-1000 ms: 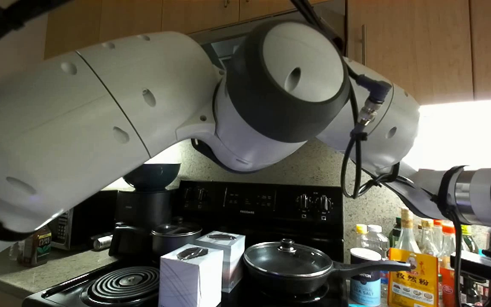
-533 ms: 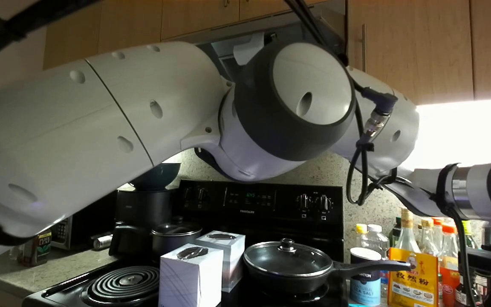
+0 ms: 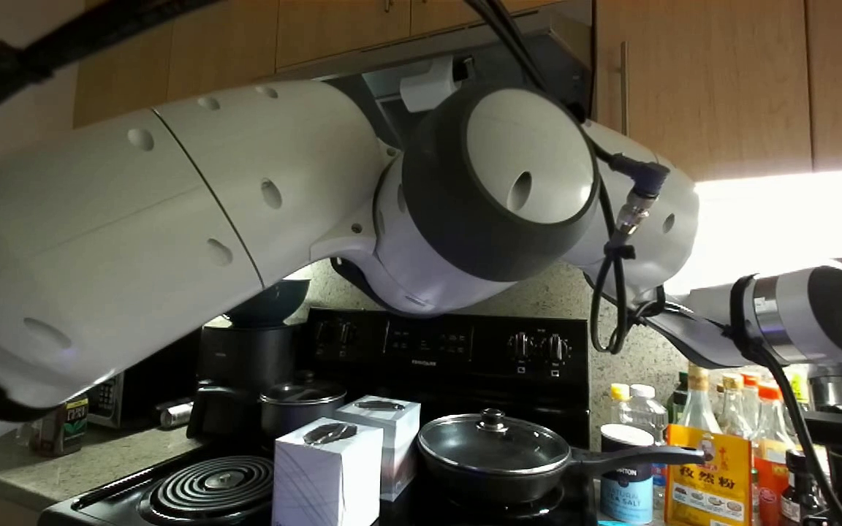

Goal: Remove the bowl from the stove

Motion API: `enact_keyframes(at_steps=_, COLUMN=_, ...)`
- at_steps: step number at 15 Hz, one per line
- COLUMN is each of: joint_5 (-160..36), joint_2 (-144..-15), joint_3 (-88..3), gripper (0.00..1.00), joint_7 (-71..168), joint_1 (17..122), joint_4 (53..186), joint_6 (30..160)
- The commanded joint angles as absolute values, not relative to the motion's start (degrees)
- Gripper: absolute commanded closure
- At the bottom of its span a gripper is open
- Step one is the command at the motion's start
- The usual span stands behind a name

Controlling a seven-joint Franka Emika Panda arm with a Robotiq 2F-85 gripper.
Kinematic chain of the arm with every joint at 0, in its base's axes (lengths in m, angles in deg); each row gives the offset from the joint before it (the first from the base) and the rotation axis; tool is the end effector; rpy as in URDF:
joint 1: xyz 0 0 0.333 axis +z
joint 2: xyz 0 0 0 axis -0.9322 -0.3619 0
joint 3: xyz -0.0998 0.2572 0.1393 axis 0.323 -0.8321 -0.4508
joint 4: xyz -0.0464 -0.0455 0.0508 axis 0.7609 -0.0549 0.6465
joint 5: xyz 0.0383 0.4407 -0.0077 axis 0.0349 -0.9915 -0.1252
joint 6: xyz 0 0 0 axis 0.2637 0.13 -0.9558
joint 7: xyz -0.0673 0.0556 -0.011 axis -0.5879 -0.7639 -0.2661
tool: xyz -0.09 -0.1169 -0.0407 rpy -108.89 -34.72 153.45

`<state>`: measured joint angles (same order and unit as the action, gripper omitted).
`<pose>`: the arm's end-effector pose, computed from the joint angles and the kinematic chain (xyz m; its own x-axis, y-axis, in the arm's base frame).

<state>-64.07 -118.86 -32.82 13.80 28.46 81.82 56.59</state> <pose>0.5050 -0.6032 0.2060 0.8949 -0.3254 -0.3053 -0.3218 -0.9447 0.0636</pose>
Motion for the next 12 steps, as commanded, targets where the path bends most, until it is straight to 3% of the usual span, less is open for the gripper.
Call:
enact_keyframes(at_steps=1, joint_5=-64.0, joint_2=-120.1, joint_3=-33.0, gripper=0.98, joint_7=13.2, joint_1=28.3, joint_4=80.4, joint_6=55.4)
enact_keyframes(at_steps=7, joint_5=-61.9, joint_2=-123.8, joint_3=-31.9, gripper=0.98, joint_7=14.2, joint_1=29.8, joint_4=76.0, joint_6=56.1)
enact_keyframes(at_steps=12, joint_5=-55.3, joint_2=-126.3, joint_3=-33.8, gripper=0.98, joint_7=7.7, joint_1=30.3, joint_4=69.3, joint_6=48.4)
